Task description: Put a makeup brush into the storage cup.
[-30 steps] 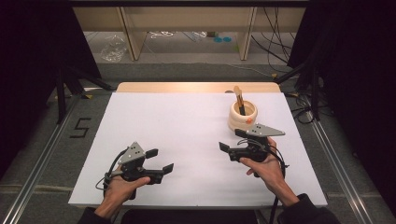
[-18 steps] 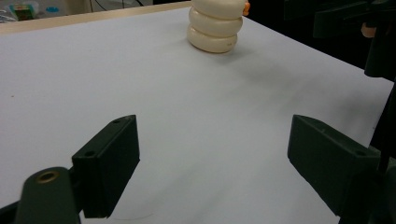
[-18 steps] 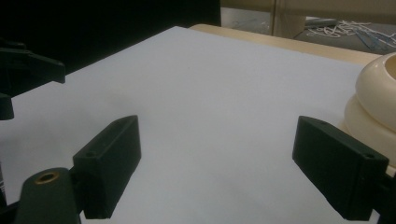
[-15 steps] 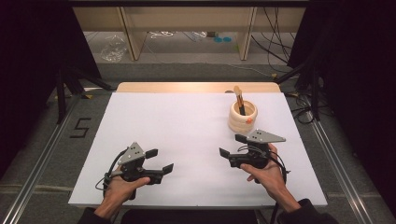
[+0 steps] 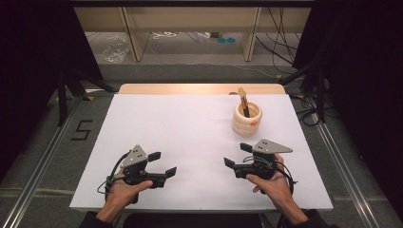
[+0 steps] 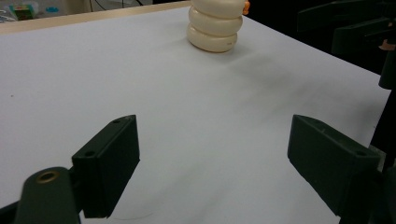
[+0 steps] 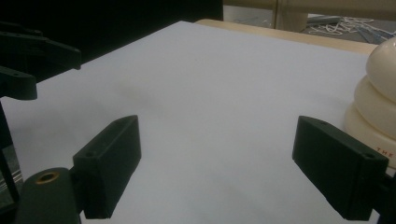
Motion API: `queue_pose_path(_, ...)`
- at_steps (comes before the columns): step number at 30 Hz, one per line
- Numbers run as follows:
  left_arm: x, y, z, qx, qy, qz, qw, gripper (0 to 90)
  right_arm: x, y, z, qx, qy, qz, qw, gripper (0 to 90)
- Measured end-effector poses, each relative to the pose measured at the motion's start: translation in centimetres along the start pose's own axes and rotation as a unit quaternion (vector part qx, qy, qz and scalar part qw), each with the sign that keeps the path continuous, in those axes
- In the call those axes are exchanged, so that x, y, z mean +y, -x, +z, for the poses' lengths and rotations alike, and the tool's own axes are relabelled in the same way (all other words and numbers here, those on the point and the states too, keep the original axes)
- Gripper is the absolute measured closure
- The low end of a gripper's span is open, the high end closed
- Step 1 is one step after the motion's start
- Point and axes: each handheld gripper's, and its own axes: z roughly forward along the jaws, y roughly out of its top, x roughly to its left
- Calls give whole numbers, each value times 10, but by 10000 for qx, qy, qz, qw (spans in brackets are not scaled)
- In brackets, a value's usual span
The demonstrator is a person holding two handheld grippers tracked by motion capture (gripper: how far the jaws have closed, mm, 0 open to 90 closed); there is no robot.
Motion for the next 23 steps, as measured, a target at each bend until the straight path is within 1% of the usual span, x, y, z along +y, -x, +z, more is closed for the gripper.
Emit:
queue_pose_path(1,0,0,0,-5,12,-19,10000,167,-1,0,0,30,13,-64,10000,163)
queue_pose_path(2,0,0,0,31,-4,-14,10000,166,-2,-1,0,0,-5,-81,10000,163)
queue_pose_path(3,0,0,0,-13,14,-14,10000,167,-2,-1,0,-21,-28,-72,10000,163)
queue_pose_path(4,0,0,0,-16,13,0,10000,167,-3,-1,1,18,27,-23,10000,163)
queue_pose_path(5,0,0,0,6,1,13,10000,166,-4,-1,0,27,-9,-44,10000,163)
queue_pose_path(7,0,0,0,-21,12,-1,10000,166,-4,-2,-1,10,-31,-43,10000,163)
queue_pose_path(8,0,0,0,30,-7,-13,10000,166,-4,-2,0,3,-19,-61,10000,163)
queue_pose_path(15,0,0,0,22,-3,-3,10000,166,-5,0,1,-11,55,-4,10000,163)
queue_pose_path(19,0,0,0,18,-15,-8,10000,166,-6,0,1,29,63,1,10000,163)
queue_pose_path(20,0,0,0,21,-17,-8,10000,167,-5,0,0,0,11,-18,10000,163)
queue_pose_path(23,0,0,0,27,-16,-7,10000,167,-5,0,1,38,15,-33,10000,163)
